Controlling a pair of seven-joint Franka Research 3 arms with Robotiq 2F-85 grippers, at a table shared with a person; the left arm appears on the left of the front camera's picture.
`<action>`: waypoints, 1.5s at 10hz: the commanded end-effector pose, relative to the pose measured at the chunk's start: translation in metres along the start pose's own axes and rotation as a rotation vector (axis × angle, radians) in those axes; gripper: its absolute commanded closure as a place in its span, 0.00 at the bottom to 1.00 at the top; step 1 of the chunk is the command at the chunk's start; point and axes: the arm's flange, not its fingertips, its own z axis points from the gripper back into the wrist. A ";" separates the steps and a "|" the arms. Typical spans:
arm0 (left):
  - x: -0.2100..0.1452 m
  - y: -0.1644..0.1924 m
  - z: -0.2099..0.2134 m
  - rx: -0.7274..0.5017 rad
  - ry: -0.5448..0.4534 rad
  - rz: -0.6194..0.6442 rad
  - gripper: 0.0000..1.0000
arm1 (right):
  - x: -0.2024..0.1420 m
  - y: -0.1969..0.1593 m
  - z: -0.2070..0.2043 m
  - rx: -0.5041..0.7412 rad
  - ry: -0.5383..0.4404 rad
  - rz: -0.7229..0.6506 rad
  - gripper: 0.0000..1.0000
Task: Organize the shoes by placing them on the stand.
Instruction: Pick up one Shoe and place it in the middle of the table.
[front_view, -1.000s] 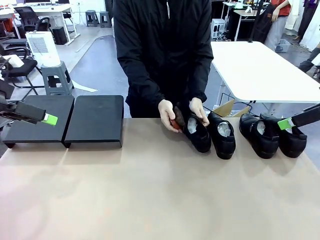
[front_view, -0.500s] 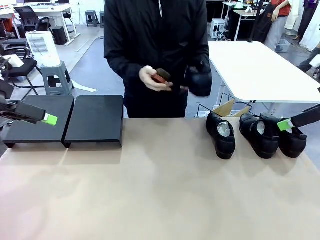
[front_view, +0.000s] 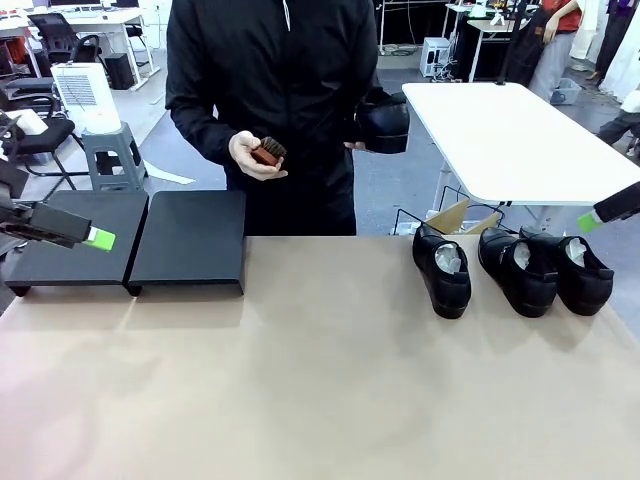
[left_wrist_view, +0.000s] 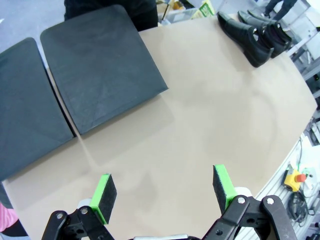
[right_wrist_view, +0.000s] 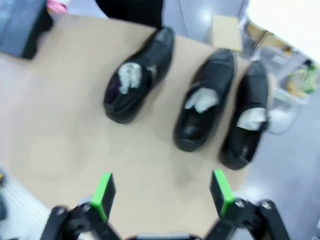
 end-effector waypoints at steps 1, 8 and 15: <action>0.000 0.001 0.001 -0.012 -0.002 -0.011 0.00 | 0.032 -0.023 -0.025 -0.052 0.139 -0.023 0.00; 0.000 0.001 0.001 -0.012 -0.002 -0.011 0.00 | 0.039 -0.048 -0.071 -0.068 0.219 -0.024 0.00; 0.000 0.001 0.001 -0.012 -0.002 -0.011 0.00 | 0.076 -0.075 -0.115 -0.033 0.302 -0.022 0.37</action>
